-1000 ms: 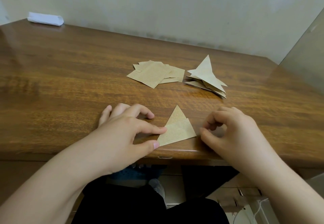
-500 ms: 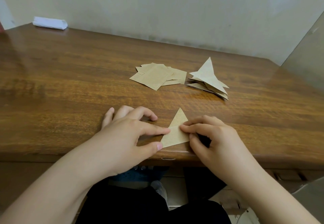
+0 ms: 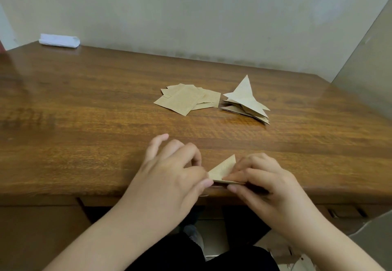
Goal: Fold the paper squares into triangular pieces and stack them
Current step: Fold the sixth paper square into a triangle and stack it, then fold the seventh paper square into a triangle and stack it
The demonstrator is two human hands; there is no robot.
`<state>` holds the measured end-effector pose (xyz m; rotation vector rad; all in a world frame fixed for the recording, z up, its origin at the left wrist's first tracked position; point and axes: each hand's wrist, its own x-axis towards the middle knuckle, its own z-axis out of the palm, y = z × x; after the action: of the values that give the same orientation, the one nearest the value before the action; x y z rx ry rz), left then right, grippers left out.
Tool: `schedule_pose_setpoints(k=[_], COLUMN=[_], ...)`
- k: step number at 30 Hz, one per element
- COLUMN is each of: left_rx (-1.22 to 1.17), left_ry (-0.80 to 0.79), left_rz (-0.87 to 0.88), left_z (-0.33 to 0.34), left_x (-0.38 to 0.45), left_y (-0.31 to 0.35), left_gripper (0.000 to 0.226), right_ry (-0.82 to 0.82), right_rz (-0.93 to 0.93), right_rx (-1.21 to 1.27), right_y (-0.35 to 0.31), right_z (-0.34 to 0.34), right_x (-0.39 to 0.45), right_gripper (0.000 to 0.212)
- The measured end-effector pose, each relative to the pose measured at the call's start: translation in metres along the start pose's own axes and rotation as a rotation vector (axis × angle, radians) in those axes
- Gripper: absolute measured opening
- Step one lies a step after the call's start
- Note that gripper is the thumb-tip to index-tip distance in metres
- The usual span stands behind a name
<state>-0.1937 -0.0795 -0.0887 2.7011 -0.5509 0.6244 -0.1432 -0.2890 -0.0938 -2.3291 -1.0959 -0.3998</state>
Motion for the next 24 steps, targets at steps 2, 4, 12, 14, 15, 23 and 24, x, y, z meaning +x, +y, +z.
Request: schedule_pose_setpoints(k=[2,4,12,14,15,23,24], left_rx=[-0.151,-0.346,-0.642,-0.647,-0.609,-0.259,-0.213], left_ry=[0.039,0.028,-0.060,-0.084,-0.086,0.067,0.062], left_rz=[-0.024,-0.172,-0.491,-0.481,-0.467,-0.423,-0.409], left_z=[-0.004,-0.013,-0.012,-0.011,-0.010,0.002,0.006], left_x=[0.008,0.018,0.086,0.104,0.113,0.131,0.129], left_y=[0.002,0.006,-0.013,-0.027,-0.036,-0.099,-0.103], left_gripper=[0.026,0.015,0.012,0.007,0.008,0.014,0.012], right_ry=[-0.021,-0.044,0.176,0.199,0.202,0.130,0.123], right_rz=[0.097,0.250,0.528,0.566,0.598,0.779,0.774], right_rx=[0.163,0.361,0.226,0.177,0.162,0.002,-0.063], right_y=[-0.002,-0.005,0.016,0.034,0.043,0.114,0.117], right_z=[-0.010,-0.021,-0.027,-0.033,-0.037,-0.027,-0.022], right_x=[0.007,0.017,0.075,0.095,0.105,0.148,0.150], right_gripper=[0.018,0.018,0.017,0.018,0.018,0.014,0.012])
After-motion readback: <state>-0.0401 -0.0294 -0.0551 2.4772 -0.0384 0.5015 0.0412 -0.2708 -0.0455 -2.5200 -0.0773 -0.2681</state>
